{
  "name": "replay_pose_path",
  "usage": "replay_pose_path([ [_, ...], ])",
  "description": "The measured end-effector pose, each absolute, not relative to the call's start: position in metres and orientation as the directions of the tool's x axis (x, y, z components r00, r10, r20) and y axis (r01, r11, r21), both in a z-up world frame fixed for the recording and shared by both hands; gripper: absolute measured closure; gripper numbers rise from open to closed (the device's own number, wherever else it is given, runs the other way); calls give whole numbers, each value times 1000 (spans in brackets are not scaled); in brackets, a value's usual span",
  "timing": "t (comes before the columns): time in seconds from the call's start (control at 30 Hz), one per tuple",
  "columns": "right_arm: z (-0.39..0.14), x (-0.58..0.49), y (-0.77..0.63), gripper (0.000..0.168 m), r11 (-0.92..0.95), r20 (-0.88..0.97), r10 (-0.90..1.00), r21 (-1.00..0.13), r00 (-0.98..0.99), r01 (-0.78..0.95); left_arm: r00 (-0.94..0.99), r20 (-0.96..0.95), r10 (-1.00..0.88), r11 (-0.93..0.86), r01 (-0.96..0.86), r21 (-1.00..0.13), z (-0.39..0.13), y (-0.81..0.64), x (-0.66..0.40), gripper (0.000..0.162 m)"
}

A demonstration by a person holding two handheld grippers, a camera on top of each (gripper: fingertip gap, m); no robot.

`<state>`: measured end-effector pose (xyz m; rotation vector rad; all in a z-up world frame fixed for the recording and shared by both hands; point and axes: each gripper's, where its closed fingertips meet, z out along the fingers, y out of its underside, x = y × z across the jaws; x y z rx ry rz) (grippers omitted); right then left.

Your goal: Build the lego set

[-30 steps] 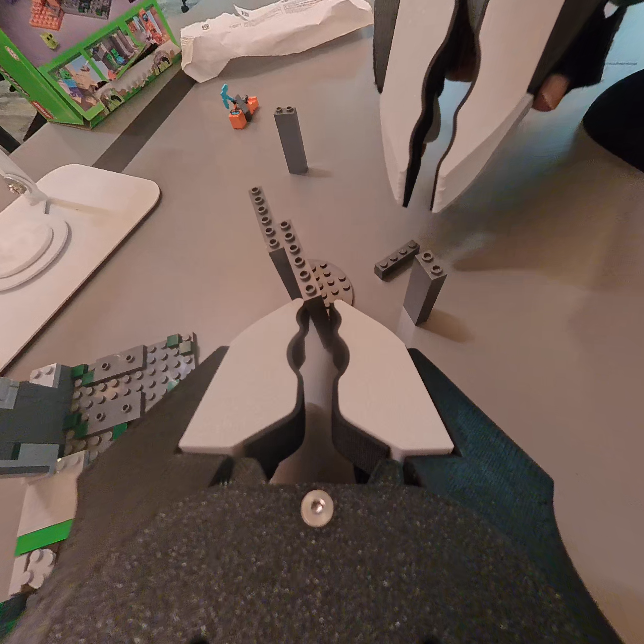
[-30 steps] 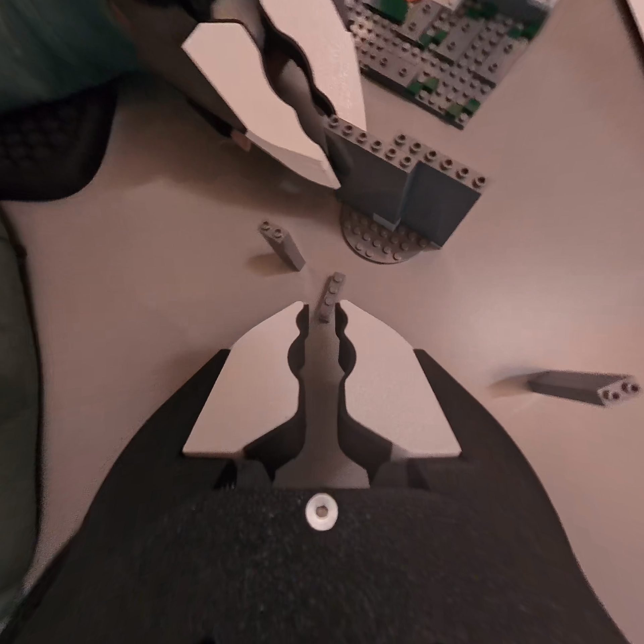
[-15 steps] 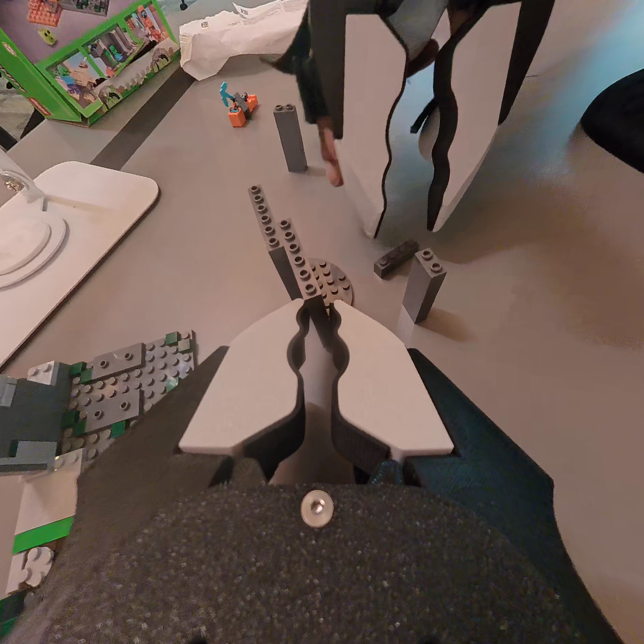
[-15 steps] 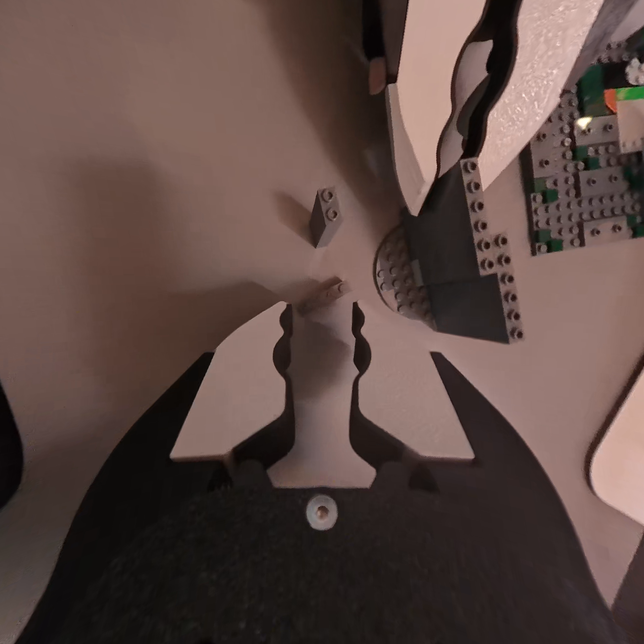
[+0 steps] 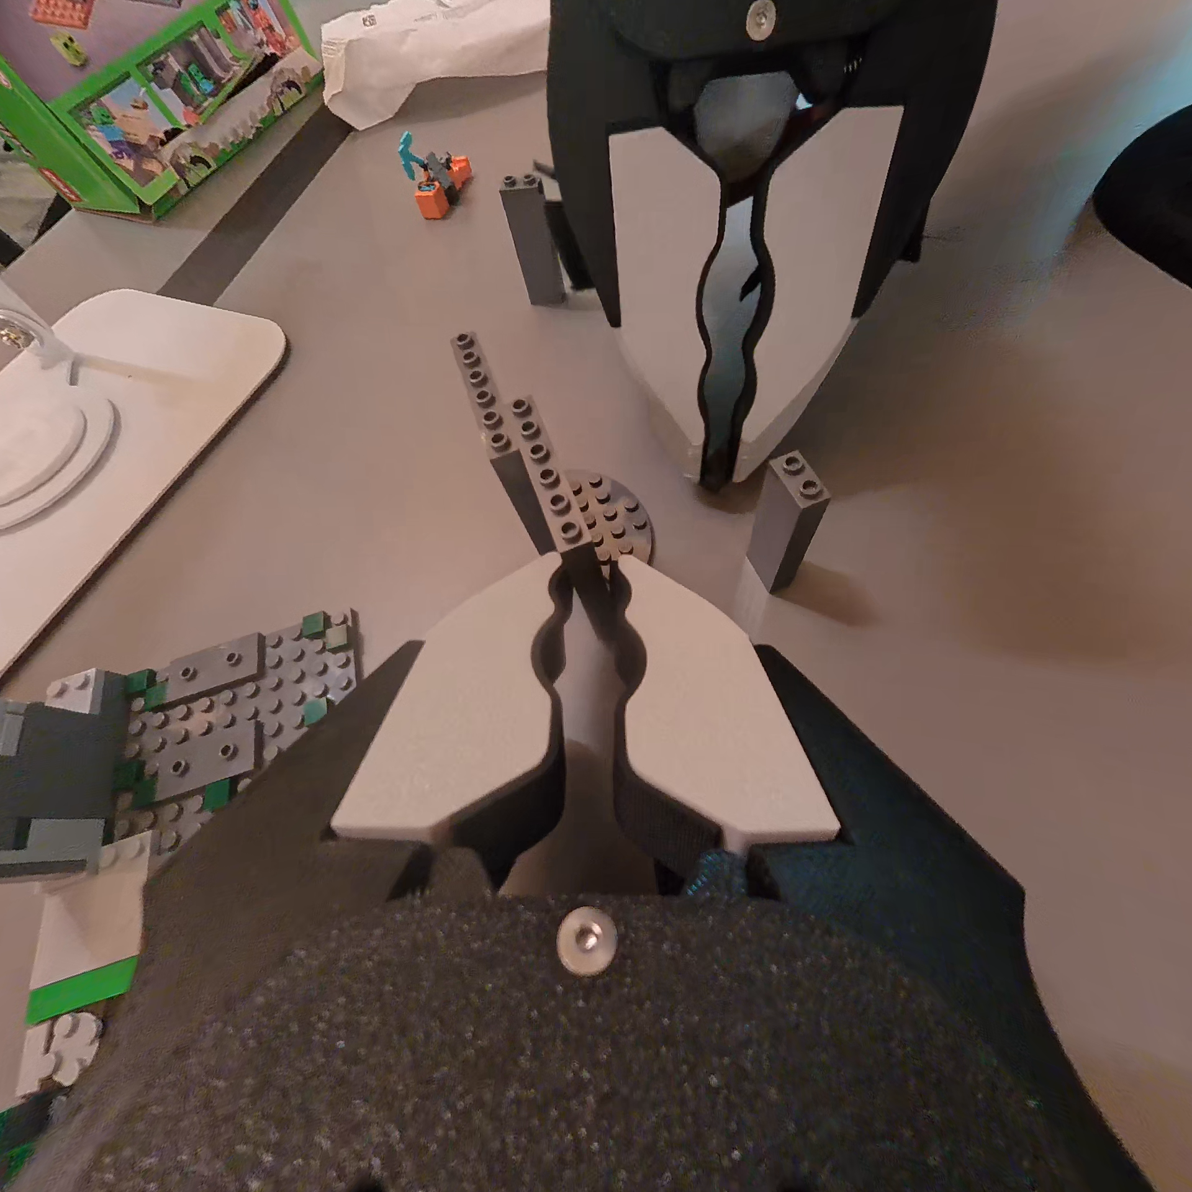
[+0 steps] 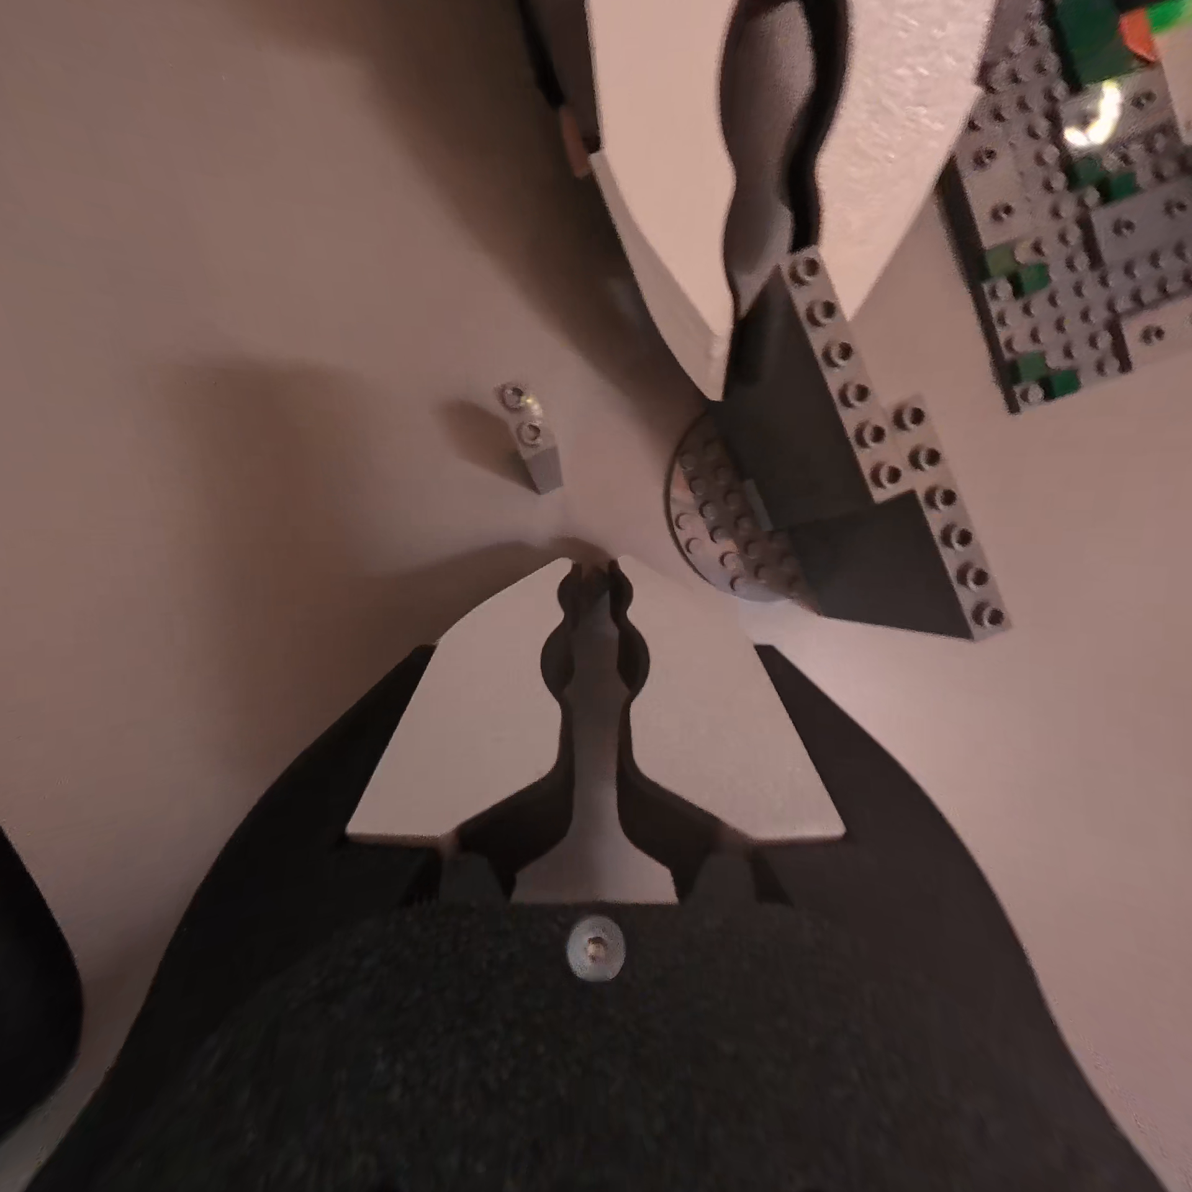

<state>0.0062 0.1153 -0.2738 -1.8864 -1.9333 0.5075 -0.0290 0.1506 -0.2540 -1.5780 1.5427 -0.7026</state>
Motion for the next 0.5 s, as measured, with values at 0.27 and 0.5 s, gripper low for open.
replay_pose_path([
  [0.27,-275,24,133,168,-450,-56,868,-510,494,733,112,-155,-982,67,-557,-828,-256,151,-29,152],
  [0.5,-240,17,146,162,-409,-51,823,-745,566,527,109,-156,-982,70,-553,-830,-255,149,-28,151],
])
